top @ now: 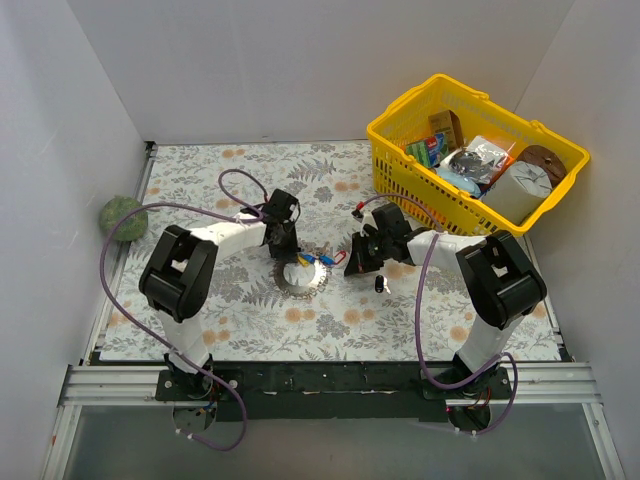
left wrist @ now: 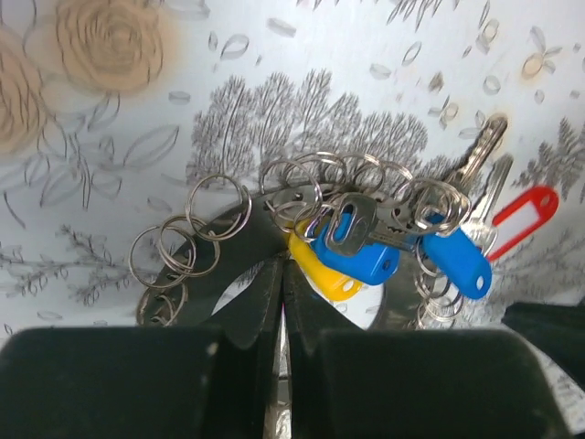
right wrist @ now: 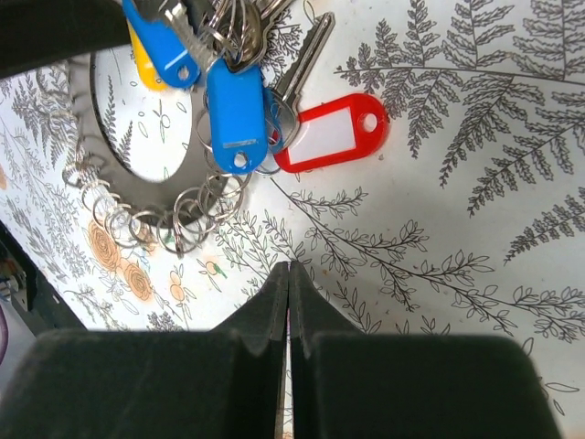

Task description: Put the keys on the keyring

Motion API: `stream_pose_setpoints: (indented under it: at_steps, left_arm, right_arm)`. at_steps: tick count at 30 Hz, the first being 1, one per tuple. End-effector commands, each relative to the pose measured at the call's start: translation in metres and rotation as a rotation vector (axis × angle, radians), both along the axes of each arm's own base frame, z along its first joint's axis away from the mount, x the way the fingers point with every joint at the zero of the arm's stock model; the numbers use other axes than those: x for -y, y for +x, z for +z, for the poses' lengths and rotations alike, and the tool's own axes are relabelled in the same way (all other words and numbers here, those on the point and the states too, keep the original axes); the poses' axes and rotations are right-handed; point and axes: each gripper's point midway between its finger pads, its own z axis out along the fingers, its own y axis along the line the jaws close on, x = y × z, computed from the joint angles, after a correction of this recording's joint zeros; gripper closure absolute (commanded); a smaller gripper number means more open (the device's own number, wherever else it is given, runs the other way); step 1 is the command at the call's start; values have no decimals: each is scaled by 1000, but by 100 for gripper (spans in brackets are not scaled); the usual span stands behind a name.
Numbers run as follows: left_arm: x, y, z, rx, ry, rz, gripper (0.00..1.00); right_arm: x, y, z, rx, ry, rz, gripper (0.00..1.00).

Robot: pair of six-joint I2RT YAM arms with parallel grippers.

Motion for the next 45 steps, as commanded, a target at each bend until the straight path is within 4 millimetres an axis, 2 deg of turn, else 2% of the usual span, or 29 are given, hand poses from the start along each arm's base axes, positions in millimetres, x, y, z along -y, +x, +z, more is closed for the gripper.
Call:
stream_pose_setpoints:
  at_steps: [1, 7, 12, 16, 17, 20, 22, 26, 30, 35, 45]
  left_arm:
    - [-33, 0, -41, -45, 245, -9, 100]
    - [1, 18, -51, -23, 237, -102, 100]
    - [25, 19, -47, -16, 192, -147, 100]
    - [29, 24, -21, 48, 157, -157, 100]
    - [31, 25, -5, 82, 132, -164, 100]
    - [39, 20, 17, 122, 59, -188, 100]
    - [47, 11, 23, 110, -6, -213, 100]
    - [49, -4, 18, 80, -56, -208, 100]
    - [43, -19, 4, 30, -62, -192, 100]
    - [41, -28, -1, 9, -77, -181, 100]
    - [36, -37, -11, -19, -62, -182, 100]
  right_arm:
    - [-6, 7, 13, 46, 13, 30, 99]
    - [-5, 9, 16, 60, 9, 43, 99]
    - [-8, 9, 20, 74, 18, 49, 99]
    - [-12, 9, 26, 103, 37, 68, 99]
    - [-14, 9, 28, 113, 41, 77, 99]
    - [-19, 9, 29, 126, 41, 97, 99]
    - [-26, 8, 29, 132, 38, 117, 99]
    - [-38, 3, 25, 139, 26, 147, 99]
    - [-46, 5, 16, 149, 11, 149, 99]
    - [-51, 8, 7, 137, -7, 141, 99]
    - [-60, 16, 11, 148, 13, 100, 99]
